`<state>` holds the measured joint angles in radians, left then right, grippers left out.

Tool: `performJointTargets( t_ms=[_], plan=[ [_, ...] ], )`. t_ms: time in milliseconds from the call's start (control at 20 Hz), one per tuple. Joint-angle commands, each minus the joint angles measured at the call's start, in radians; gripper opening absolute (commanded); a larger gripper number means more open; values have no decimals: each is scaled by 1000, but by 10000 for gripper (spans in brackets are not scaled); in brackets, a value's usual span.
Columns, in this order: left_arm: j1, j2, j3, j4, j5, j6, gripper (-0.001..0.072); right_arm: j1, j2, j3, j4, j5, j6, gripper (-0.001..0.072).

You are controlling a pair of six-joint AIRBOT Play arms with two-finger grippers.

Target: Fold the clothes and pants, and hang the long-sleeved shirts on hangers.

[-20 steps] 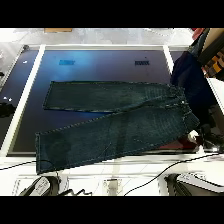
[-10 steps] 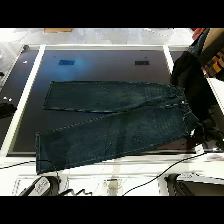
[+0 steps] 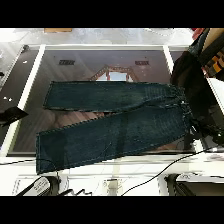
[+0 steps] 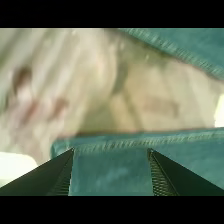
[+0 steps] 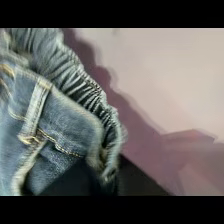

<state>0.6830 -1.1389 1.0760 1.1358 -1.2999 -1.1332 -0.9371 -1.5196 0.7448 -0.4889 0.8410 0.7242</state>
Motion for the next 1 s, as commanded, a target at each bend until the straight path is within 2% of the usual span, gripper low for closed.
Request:
performJointTargets(
  t_ms=[0,50,200,350,450,650,800,950],
  plan=[
    [0,-17,-1,207,-86,-166,538,41,-1,19,0,24,-4,67],
    [1,-18,-2,273,-131,-177,535,41,-1,30,-5,38,-4,38],
    [8,-18,-29,402,-289,-177,534,41,16,50,-8,52,-4,37],
    [62,-17,-119,408,-384,-187,525,41,29,58,-9,59,-4,37],
    [104,-15,-202,404,-383,-175,524,41,29,60,-7,69,-3,37],
    [159,14,-350,399,-275,-45,524,41,29,60,-6,84,-3,37],
    [169,6,-438,389,-256,43,524,41,29,60,-6,82,-2,37],
    [169,3,-513,389,-225,80,523,41,29,60,-5,84,2,37]
  ],
)
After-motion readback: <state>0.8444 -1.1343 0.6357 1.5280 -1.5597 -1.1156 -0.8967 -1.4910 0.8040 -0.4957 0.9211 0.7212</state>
